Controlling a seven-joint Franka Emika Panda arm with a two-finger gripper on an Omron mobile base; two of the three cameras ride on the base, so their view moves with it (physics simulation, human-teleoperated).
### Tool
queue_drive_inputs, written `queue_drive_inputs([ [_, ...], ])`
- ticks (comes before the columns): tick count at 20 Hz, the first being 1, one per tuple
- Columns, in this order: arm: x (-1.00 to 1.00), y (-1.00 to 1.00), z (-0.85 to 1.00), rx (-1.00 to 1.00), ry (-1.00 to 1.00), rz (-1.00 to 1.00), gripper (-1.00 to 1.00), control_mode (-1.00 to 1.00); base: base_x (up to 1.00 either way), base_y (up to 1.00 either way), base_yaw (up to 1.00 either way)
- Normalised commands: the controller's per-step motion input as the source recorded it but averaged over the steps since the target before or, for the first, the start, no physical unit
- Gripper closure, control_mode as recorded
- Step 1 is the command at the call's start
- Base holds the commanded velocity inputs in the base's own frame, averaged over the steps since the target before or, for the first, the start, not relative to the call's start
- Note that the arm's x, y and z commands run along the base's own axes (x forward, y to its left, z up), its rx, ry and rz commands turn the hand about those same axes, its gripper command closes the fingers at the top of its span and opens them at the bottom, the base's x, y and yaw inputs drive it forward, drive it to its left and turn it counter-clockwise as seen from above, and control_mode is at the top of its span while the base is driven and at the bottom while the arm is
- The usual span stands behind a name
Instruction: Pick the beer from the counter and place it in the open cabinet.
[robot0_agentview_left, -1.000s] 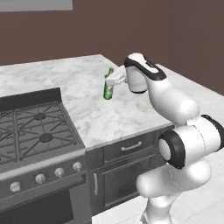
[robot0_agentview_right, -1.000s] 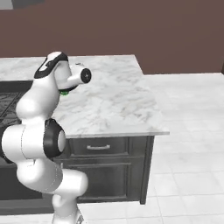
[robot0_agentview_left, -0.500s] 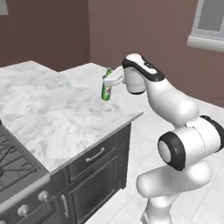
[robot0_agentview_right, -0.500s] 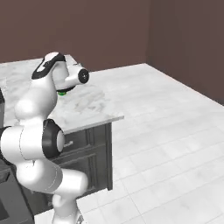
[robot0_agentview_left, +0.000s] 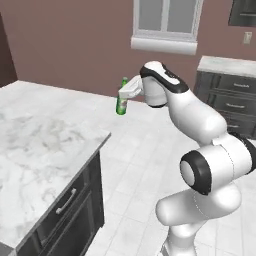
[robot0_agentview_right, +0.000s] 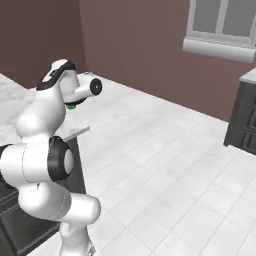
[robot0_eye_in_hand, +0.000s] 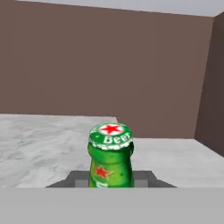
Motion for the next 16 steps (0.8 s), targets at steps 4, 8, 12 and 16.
queue_drive_inputs([
  [4,0.00,0.00,0.00,0.00,0.00,0.00,1.00,1.00,-0.39,0.00,-0.62],
  [8,0.00,0.00,0.00,0.00,0.00,0.00,1.00,1.00,-0.43,0.00,-0.62],
  [12,0.00,0.00,0.00,0.00,0.00,0.00,1.00,1.00,-0.51,0.00,-0.63],
  [16,0.00,0.00,0.00,0.00,0.00,0.00,1.00,1.00,-0.44,0.00,-0.63],
])
